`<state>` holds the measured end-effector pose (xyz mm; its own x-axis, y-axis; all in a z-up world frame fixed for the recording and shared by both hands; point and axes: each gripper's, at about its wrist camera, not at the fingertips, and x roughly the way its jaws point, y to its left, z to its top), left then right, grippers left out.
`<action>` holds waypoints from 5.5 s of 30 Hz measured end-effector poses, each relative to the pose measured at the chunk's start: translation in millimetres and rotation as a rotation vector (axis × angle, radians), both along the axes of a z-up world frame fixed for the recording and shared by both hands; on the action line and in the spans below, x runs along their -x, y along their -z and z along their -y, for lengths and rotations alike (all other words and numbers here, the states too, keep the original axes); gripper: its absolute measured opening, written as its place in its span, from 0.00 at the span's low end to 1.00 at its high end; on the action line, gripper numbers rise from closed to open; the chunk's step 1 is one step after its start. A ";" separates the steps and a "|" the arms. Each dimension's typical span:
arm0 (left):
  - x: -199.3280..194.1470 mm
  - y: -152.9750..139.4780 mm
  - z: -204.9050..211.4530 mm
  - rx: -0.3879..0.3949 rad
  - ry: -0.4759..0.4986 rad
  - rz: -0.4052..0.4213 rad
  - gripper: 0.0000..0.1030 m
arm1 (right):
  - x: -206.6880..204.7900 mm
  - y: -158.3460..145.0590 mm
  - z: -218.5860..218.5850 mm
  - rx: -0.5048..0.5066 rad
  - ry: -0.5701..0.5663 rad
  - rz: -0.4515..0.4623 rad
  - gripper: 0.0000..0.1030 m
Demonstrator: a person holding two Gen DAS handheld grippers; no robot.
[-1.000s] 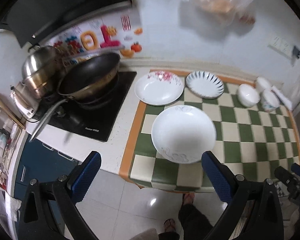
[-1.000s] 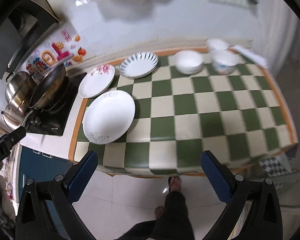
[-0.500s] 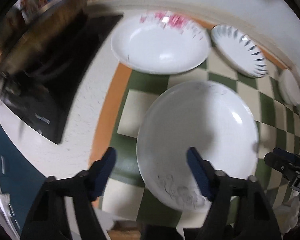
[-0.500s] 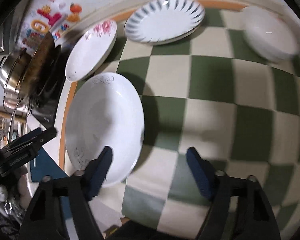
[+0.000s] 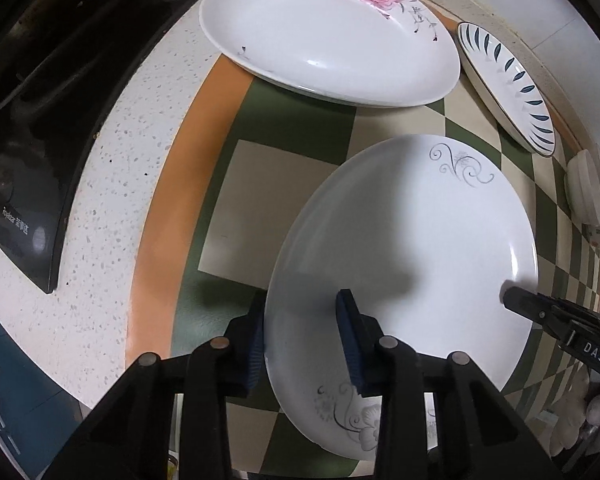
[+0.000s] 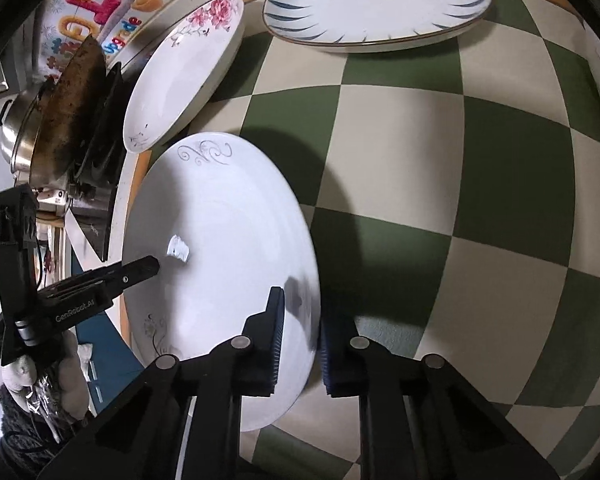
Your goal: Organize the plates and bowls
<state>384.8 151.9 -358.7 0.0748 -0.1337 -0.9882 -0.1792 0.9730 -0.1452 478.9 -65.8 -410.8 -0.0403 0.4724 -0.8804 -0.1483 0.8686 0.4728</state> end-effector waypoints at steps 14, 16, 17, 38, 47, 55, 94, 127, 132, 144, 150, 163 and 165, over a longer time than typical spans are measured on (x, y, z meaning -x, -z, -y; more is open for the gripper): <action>-15.8 -32.6 60.9 0.019 0.143 0.048 0.30 | 26.7 -26.1 74.8 -0.019 0.121 0.028 0.15; -21.4 -36.4 80.7 0.023 0.178 0.059 0.30 | 31.2 -35.1 95.5 -0.022 0.155 0.040 0.15; -22.3 -32.9 86.8 0.027 0.191 0.062 0.30 | 33.7 -39.1 105.8 -0.016 0.171 0.046 0.15; -36.2 3.8 194.4 0.032 0.346 0.007 0.30 | 55.3 -24.2 225.4 0.041 0.333 0.041 0.15; -42.4 6.1 212.5 0.002 0.338 0.008 0.30 | 52.6 -14.6 226.3 0.041 0.327 0.023 0.15; -39.9 -8.2 213.2 -0.011 0.309 0.021 0.30 | 46.9 -14.2 227.8 0.042 0.342 -0.033 0.16; -135.9 -5.5 -73.9 -0.050 -0.105 0.080 0.32 | -246.4 -10.9 -117.5 0.065 -0.041 0.011 0.33; -83.7 -76.8 -0.2 0.056 -0.043 0.208 0.23 | -126.5 -72.0 5.2 -0.046 0.048 0.134 0.13; -61.2 -101.3 39.1 0.064 0.039 0.235 0.23 | -78.8 -96.8 64.9 -0.060 0.126 0.165 0.13; -36.1 -93.0 144.3 0.071 0.281 0.195 0.23 | 23.0 -98.7 186.8 -0.067 0.332 0.156 0.13; -28.9 -70.8 183.2 0.058 0.365 0.139 0.23 | 54.1 -75.0 224.4 -0.060 0.409 0.125 0.13; -19.7 -33.9 210.8 0.009 0.394 0.041 0.23 | 74.8 -30.5 243.2 -0.068 0.450 0.057 0.13; -18.1 -31.4 211.5 0.009 0.394 0.034 0.24 | 75.0 -28.3 242.4 -0.063 0.449 0.053 0.13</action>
<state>402.9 -59.6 -327.3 0.0486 -0.1675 -0.9847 0.2123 0.9650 -0.1537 403.9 -308.2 -382.4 0.2253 0.4851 -0.8449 0.2112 0.8223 0.5284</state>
